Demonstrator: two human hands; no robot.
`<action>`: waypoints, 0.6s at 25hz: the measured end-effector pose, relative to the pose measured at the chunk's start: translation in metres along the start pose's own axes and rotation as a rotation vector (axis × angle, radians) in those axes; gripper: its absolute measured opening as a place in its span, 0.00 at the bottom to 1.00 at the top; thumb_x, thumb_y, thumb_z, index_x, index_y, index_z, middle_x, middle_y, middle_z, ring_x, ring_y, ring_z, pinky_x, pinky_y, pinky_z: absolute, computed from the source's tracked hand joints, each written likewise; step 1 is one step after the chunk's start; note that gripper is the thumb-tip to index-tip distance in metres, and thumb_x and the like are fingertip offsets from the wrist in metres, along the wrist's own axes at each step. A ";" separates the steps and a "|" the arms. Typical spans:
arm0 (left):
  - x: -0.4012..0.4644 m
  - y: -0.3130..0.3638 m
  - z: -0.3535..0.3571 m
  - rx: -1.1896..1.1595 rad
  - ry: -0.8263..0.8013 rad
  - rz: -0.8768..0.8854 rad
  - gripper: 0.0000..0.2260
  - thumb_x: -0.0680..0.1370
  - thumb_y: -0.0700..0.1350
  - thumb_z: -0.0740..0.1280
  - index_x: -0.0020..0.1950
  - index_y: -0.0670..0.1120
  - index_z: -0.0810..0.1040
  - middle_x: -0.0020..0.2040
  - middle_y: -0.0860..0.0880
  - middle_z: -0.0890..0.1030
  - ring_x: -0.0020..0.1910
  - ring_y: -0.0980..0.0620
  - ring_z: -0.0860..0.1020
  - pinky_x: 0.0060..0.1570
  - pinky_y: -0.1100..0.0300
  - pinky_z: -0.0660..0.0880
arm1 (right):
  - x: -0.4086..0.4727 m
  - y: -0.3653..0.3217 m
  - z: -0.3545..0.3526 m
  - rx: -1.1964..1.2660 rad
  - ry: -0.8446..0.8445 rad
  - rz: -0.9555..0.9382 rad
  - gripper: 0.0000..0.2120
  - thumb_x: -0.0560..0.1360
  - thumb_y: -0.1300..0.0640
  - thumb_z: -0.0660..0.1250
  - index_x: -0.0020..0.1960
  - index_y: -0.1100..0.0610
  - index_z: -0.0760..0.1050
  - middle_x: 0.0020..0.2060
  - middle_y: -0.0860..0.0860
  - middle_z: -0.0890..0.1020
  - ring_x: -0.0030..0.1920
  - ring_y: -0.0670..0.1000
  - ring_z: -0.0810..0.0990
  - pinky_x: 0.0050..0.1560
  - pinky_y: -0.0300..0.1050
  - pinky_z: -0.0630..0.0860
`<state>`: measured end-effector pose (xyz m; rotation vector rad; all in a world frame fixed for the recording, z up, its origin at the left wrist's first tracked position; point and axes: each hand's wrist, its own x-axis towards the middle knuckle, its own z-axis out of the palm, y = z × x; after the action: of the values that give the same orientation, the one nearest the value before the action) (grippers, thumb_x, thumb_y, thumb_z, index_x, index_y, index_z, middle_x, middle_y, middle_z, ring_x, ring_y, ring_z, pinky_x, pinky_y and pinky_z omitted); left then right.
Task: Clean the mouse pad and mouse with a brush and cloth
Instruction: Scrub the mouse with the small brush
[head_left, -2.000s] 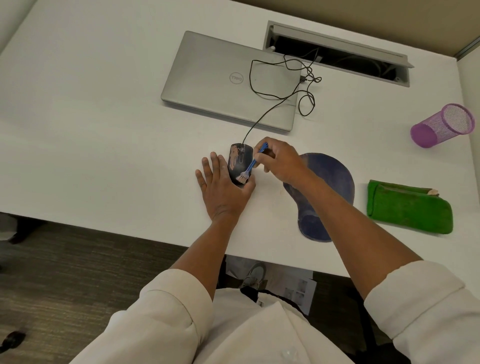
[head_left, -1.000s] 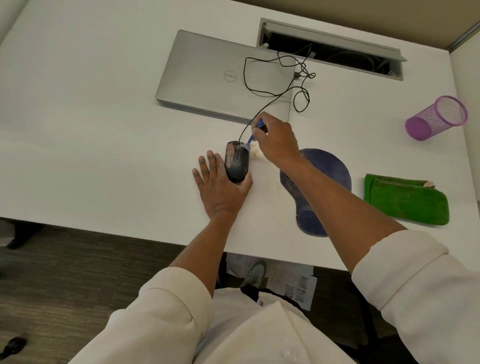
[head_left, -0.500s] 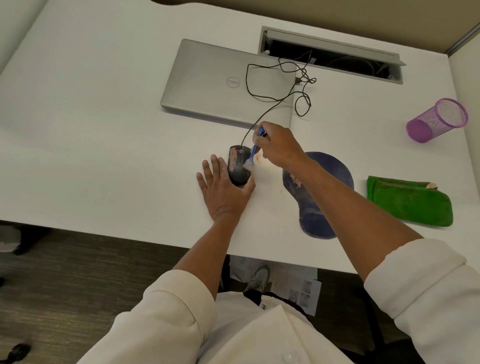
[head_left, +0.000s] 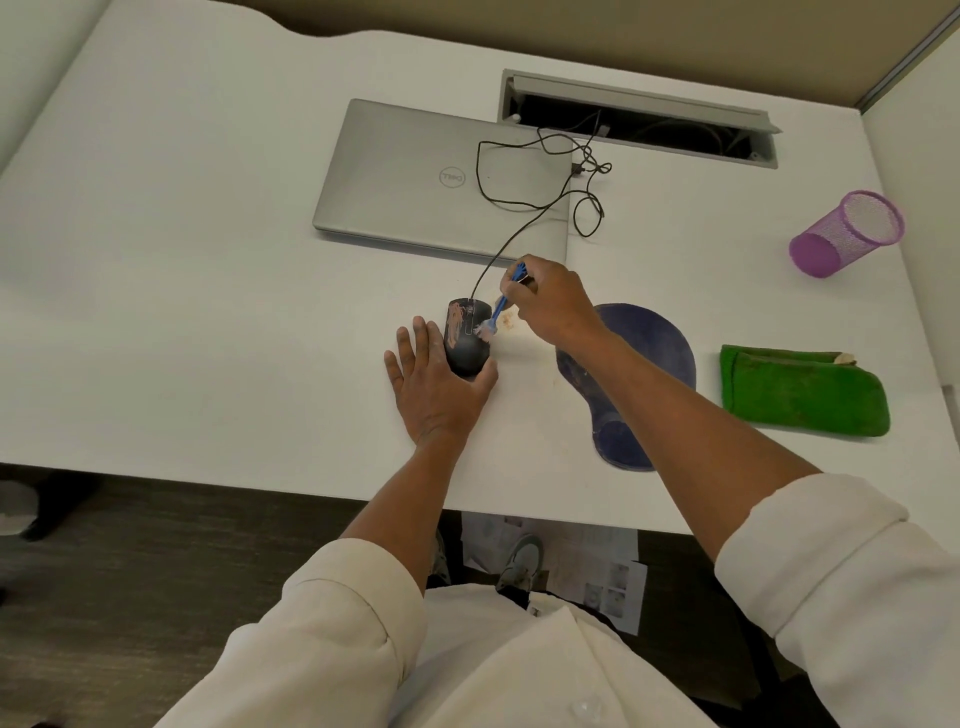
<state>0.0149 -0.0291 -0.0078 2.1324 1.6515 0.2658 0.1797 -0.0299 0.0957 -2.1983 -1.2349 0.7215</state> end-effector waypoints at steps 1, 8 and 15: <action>0.000 0.000 0.000 -0.005 0.004 -0.002 0.45 0.76 0.73 0.56 0.83 0.44 0.55 0.84 0.46 0.54 0.83 0.46 0.47 0.81 0.47 0.42 | -0.003 0.002 0.002 -0.007 -0.045 -0.002 0.11 0.80 0.53 0.63 0.54 0.59 0.78 0.44 0.55 0.83 0.45 0.55 0.81 0.49 0.53 0.81; 0.003 -0.005 -0.003 0.017 -0.004 -0.001 0.46 0.76 0.72 0.59 0.83 0.43 0.55 0.84 0.45 0.53 0.83 0.45 0.48 0.80 0.48 0.41 | -0.013 0.022 -0.005 0.160 0.149 0.132 0.08 0.78 0.54 0.65 0.51 0.57 0.80 0.41 0.52 0.85 0.35 0.45 0.77 0.35 0.39 0.72; 0.005 0.001 -0.010 0.014 -0.044 -0.027 0.46 0.77 0.71 0.61 0.83 0.42 0.53 0.84 0.45 0.52 0.83 0.45 0.46 0.81 0.46 0.43 | -0.033 0.036 -0.007 0.316 0.141 0.212 0.05 0.78 0.54 0.66 0.48 0.54 0.80 0.38 0.49 0.85 0.38 0.45 0.79 0.36 0.36 0.73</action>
<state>0.0128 -0.0221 0.0010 2.1094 1.6602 0.1985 0.1914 -0.0768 0.0833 -2.0907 -0.7674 0.7707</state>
